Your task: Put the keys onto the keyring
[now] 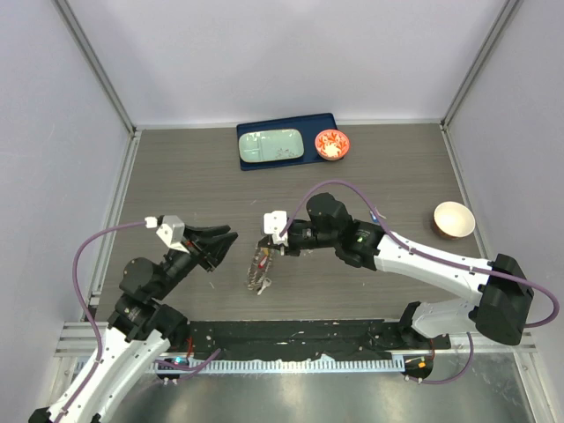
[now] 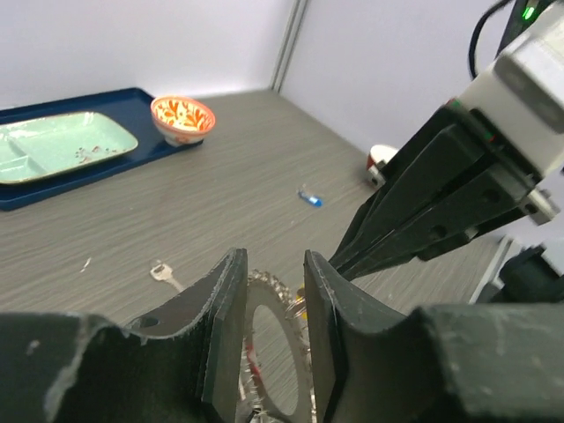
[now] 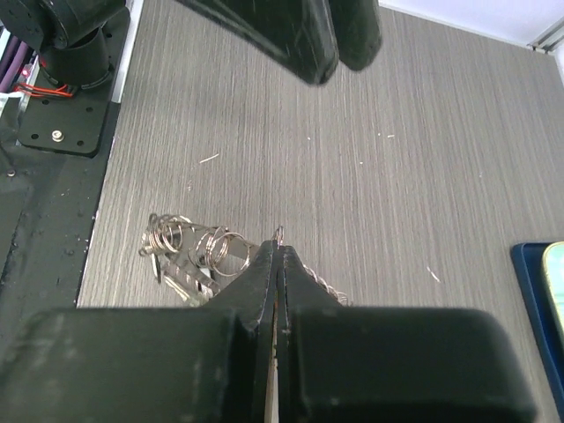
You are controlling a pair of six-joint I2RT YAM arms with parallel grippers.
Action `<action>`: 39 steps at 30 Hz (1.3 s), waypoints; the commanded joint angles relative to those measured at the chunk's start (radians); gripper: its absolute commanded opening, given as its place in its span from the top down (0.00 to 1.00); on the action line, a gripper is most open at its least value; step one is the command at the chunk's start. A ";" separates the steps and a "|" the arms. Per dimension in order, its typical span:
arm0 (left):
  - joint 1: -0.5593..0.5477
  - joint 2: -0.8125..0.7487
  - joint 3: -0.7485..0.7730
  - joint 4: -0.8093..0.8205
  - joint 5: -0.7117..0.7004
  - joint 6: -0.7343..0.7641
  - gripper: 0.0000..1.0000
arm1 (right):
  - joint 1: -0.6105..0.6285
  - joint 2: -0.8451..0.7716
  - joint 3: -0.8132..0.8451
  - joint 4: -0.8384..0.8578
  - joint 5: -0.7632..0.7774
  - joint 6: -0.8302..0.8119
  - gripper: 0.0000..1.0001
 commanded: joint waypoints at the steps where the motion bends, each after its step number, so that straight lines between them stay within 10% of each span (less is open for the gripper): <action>1: 0.006 0.147 0.144 -0.183 0.114 0.237 0.62 | 0.008 -0.013 0.078 0.003 -0.031 -0.060 0.99; 15: 0.009 0.483 0.393 -0.562 0.532 0.788 0.63 | 0.008 -0.050 0.062 -0.054 -0.092 -0.106 0.99; 39: 0.010 0.622 0.367 -0.509 0.689 0.796 1.00 | 0.008 -0.079 0.025 -0.020 -0.095 -0.094 0.99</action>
